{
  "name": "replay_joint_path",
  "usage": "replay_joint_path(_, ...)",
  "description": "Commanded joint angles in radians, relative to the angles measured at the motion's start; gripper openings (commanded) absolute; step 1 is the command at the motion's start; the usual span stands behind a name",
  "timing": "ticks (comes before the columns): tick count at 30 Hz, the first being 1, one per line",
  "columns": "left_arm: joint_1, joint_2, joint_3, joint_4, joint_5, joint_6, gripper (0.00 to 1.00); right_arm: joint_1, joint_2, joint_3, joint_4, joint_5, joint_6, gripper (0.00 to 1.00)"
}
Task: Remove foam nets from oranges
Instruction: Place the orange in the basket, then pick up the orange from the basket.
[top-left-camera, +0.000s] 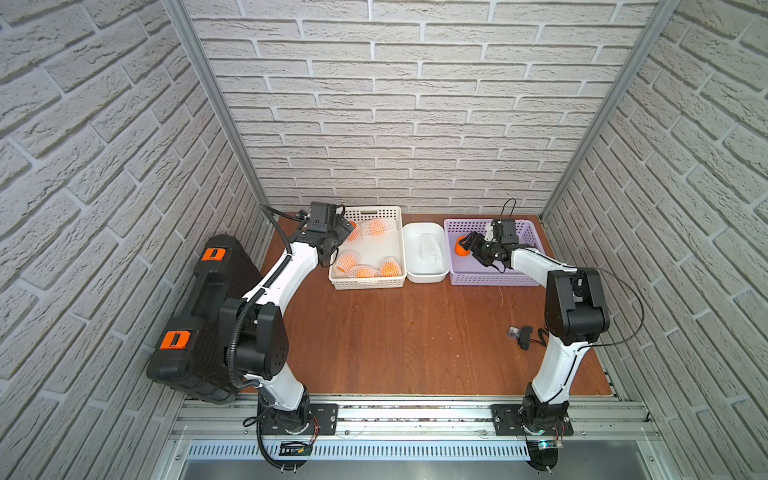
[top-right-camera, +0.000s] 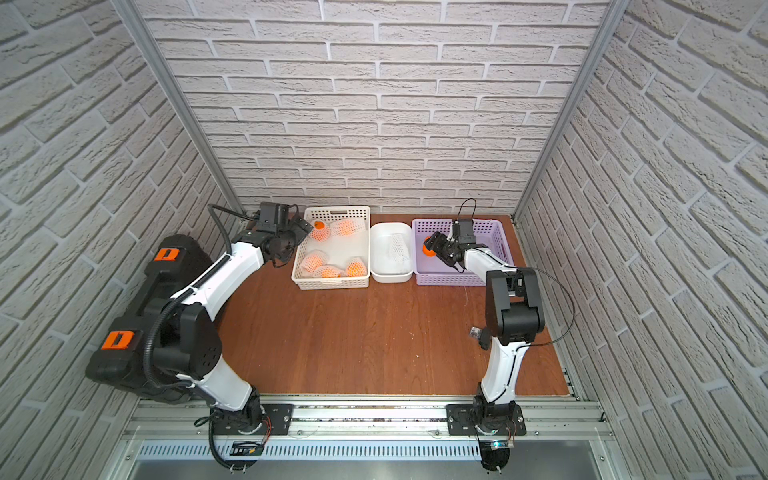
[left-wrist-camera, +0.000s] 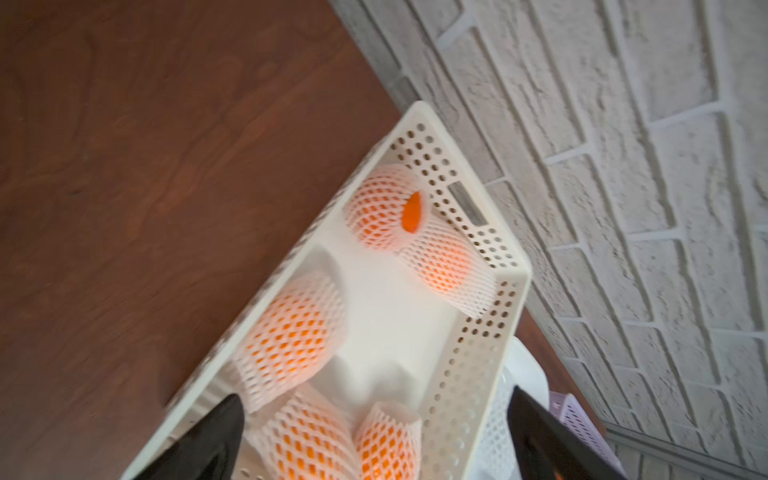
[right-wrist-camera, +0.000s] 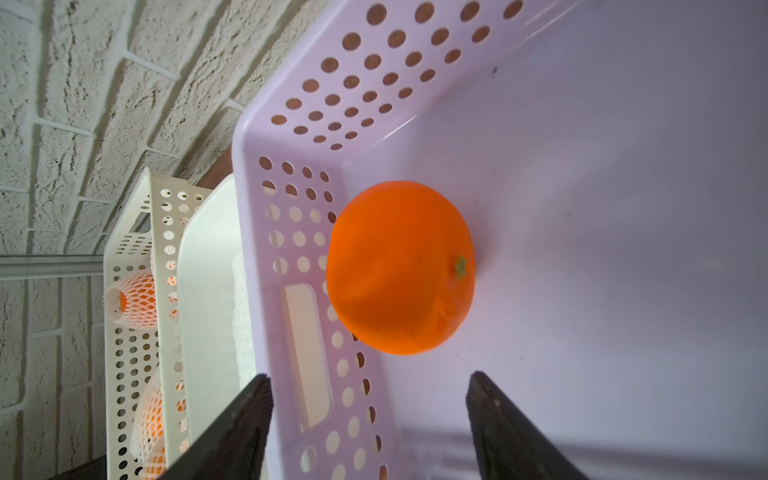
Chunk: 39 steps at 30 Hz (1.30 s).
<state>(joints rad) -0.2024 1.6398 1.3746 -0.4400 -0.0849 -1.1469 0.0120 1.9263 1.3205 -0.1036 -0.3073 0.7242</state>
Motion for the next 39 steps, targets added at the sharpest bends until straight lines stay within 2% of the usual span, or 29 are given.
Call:
replay_joint_path(1,0.000,-0.108,-0.038,-0.012,0.011,-0.010,0.98,-0.006,-0.087,0.016,-0.035,0.021,-0.021,0.77)
replay_joint_path(5,0.035,-0.188,-0.124,-0.011,0.012,-0.027,0.98,-0.012,-0.195,-0.054,-0.031,0.054,0.003,0.74)
replay_joint_path(9,0.070,-0.264,-0.186,-0.003,0.004,-0.042,0.98,0.002,-0.381,-0.186,0.067,0.062,0.062,0.72)
replay_joint_path(14,0.080,-0.281,-0.198,0.045,0.024,-0.002,0.98,0.077,-0.566,-0.293,0.167,0.047,0.060,0.71)
replay_joint_path(17,0.081,-0.240,-0.157,0.050,0.067,0.051,0.98,0.166,-0.630,-0.350,0.281,0.015,0.030,0.71)
replay_joint_path(20,0.081,-0.167,-0.068,-0.007,0.076,0.110,0.98,0.313,-0.646,-0.390,0.379,0.023,-0.048,0.71)
replay_joint_path(22,0.081,-0.101,0.002,-0.059,0.081,0.134,0.98,0.421,-0.622,-0.391,0.388,0.067,-0.115,0.70)
replay_joint_path(25,0.081,0.015,0.135,-0.167,0.083,0.141,0.98,0.530,-0.565,-0.396,0.409,0.122,-0.195,0.69)
replay_joint_path(29,0.080,0.195,0.329,-0.273,0.115,0.132,0.96,0.598,-0.475,-0.391,0.433,0.146,-0.248,0.65)
replay_joint_path(35,0.071,0.557,0.799,-0.513,0.116,0.147,0.96,0.646,-0.379,-0.384,0.459,0.139,-0.284,0.64)
replay_joint_path(37,0.065,0.669,0.954,-0.553,0.120,0.172,0.98,0.653,-0.355,-0.379,0.455,0.134,-0.294,0.64)
replay_joint_path(39,0.058,0.741,1.045,-0.549,0.129,0.197,0.98,0.655,-0.338,-0.367,0.436,0.128,-0.307,0.64)
